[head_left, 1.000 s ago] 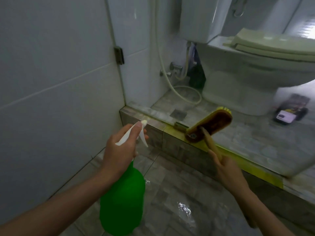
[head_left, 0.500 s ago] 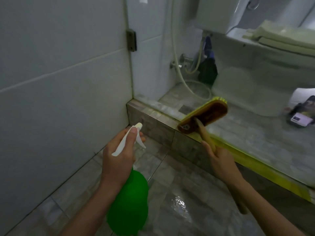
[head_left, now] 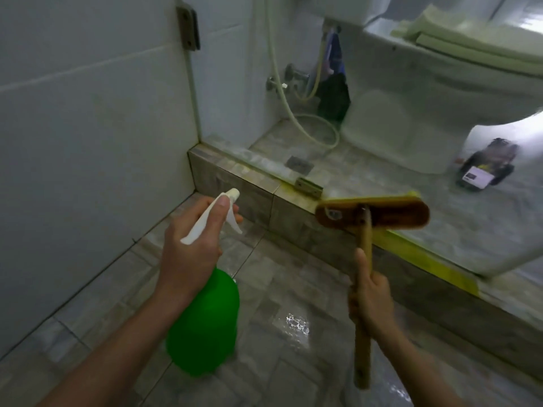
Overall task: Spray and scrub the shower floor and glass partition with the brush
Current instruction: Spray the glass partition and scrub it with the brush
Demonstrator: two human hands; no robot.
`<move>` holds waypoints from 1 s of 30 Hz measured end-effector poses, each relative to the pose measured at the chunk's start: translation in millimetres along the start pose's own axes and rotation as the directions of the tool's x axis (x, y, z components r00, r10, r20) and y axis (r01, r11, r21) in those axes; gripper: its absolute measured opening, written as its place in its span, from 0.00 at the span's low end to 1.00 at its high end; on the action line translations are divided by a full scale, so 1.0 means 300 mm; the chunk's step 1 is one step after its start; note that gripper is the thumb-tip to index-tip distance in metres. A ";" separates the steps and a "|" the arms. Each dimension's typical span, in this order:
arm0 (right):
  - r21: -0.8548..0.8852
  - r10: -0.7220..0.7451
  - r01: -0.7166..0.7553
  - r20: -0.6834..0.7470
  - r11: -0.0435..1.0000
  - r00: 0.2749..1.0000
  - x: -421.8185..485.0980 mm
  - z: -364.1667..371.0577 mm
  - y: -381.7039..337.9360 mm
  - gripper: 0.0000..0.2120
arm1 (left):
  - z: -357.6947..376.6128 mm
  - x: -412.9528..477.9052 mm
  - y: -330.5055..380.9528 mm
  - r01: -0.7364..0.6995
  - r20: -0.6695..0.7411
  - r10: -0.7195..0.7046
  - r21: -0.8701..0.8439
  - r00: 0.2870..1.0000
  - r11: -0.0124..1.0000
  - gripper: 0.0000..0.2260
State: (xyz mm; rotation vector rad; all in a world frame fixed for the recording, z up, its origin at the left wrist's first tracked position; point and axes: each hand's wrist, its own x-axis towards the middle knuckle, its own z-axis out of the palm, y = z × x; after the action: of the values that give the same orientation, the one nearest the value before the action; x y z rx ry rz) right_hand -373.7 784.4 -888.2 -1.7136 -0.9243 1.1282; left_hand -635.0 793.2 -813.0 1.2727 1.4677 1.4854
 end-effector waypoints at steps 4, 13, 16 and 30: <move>0.388 0.304 -0.308 0.074 0.869 0.950 -0.053 0.033 -0.006 0.27 | 0.044 -0.029 -0.006 0.028 0.059 -0.029 0.009 0.998 1.000 0.11; 0.332 0.302 -0.392 0.290 0.858 0.908 -0.054 0.038 -0.090 0.26 | 0.137 -0.068 -0.006 -0.012 0.160 0.010 0.015 0.987 1.000 0.10; 0.549 0.363 -0.359 0.106 0.755 0.926 -0.088 -0.123 -0.047 0.26 | 0.139 -0.074 -0.005 -0.024 0.168 0.023 0.006 0.986 1.000 0.10; 0.488 0.378 -0.389 0.125 0.782 0.917 -0.129 -0.247 -0.013 0.25 | 0.293 -0.095 -0.015 -0.023 0.299 -0.018 0.131 0.954 0.991 0.18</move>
State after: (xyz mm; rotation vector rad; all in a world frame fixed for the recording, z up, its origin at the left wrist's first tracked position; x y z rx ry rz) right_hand -316.6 731.9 -856.7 -1.4741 -0.2349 1.5016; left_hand -544.5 794.2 -832.4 1.5067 1.3788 1.1496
